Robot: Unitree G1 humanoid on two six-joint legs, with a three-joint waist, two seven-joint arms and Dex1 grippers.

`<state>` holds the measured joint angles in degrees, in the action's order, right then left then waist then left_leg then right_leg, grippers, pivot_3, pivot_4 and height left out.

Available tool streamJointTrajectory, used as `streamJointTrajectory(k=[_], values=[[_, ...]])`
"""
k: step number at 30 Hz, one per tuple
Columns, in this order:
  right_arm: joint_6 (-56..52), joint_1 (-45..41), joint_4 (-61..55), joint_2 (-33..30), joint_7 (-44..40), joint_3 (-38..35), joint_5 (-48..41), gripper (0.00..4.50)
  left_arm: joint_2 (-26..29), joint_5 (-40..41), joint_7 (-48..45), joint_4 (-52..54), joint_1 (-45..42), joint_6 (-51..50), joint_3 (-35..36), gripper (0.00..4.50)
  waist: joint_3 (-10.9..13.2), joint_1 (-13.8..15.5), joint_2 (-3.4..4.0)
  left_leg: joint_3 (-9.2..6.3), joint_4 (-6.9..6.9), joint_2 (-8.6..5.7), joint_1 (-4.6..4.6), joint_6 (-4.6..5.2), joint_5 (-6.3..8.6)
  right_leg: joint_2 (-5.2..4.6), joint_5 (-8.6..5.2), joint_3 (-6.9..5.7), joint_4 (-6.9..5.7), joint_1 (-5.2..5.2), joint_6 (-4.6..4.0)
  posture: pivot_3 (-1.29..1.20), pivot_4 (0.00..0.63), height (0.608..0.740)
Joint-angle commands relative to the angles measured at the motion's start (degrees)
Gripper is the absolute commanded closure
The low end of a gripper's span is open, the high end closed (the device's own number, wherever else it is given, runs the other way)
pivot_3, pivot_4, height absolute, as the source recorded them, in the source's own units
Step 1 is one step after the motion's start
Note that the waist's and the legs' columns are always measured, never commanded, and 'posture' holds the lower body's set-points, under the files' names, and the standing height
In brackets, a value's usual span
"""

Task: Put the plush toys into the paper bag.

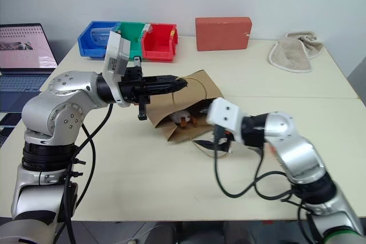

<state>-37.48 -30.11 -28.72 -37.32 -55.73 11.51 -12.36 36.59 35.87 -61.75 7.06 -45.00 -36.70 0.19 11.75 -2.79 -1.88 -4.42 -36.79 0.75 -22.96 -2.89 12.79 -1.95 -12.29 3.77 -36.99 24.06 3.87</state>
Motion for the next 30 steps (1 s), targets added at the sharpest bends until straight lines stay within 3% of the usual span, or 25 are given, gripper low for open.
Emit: streamJointTrajectory(k=[1,5,8,14,17,26,28,30], values=[[-0.9,5.3,-4.5,-7.4,-3.9,-10.9,-5.2,0.02,-0.2,-0.2,0.3,1.8,0.2,1.3,0.5,4.5,0.0,0.1,0.0,0.0,0.0,0.0,-0.01,0.0,0.0,0.0,0.0,0.0,0.01,0.01,0.0,0.0,0.15,0.74],[4.9,17.6,0.0,-20.6,-6.8,-18.4,-0.2,0.02,-0.2,-0.5,-0.3,1.5,0.7,1.8,0.5,4.5,0.0,0.7,-0.01,0.04,-0.01,-0.02,-0.01,0.0,0.0,-0.02,-0.01,0.03,0.03,-0.01,-0.02,0.0,0.15,0.74],[10.9,24.4,3.8,-25.4,-6.5,-19.8,3.7,0.02,-0.3,-0.7,-0.6,1.2,0.6,2.2,0.3,4.5,0.0,0.8,-0.01,0.12,-0.05,-0.02,0.01,0.0,0.0,-0.02,-0.04,0.09,0.03,-0.01,-0.06,0.0,0.15,0.74],[15.6,25.3,12.7,-22.2,-0.7,-16.3,8.1,0.02,-0.4,-1.2,-1.2,0.0,-0.2,2.7,0.1,4.5,0.0,0.0,-0.01,0.28,-0.15,0.0,0.06,0.0,0.0,-0.01,-0.06,0.25,0.01,-0.01,-0.11,0.0,0.15,0.74],[17.4,23.8,16.1,-21.3,1.2,-14.3,10.5,0.88,-0.3,-1.2,-1.2,0.3,-0.1,2.6,0.2,4.5,0.0,-0.1,-0.01,0.31,-0.19,-0.02,0.05,0.0,-0.01,-0.02,-0.06,0.3,0.03,-0.02,-0.1,0.0,0.15,0.74],[22.7,21.0,20.3,-21.1,1.0,-12.8,11.9,4.06,0.3,-0.7,-0.6,1.1,0.5,1.9,1.0,4.5,0.0,-0.1,-0.01,0.28,-0.14,-0.02,0.05,0.0,0.0,-0.01,0.02,0.3,0.02,-0.02,0.03,0.0,0.15,0.74],[23.4,20.4,19.6,-21.3,-0.4,-13.0,10.7,4.49,0.4,-0.6,-0.6,0.7,0.3,1.9,1.2,4.5,0.0,-0.1,-0.01,0.29,-0.15,-0.03,0.05,0.0,0.0,-0.02,0.02,0.3,0.02,-0.03,0.03,0.0,0.15,0.74],[23.1,19.7,16.7,-21.9,-3.0,-13.2,8.3,4.49,0.6,-0.6,-0.8,0.3,0.1,2.0,1.3,4.5,0.0,-0.1,-0.01,0.29,-0.15,-0.03,0.06,0.0,-0.01,-0.02,0.02,0.3,0.02,-0.02,0.03,0.0,0.15,0.74]])
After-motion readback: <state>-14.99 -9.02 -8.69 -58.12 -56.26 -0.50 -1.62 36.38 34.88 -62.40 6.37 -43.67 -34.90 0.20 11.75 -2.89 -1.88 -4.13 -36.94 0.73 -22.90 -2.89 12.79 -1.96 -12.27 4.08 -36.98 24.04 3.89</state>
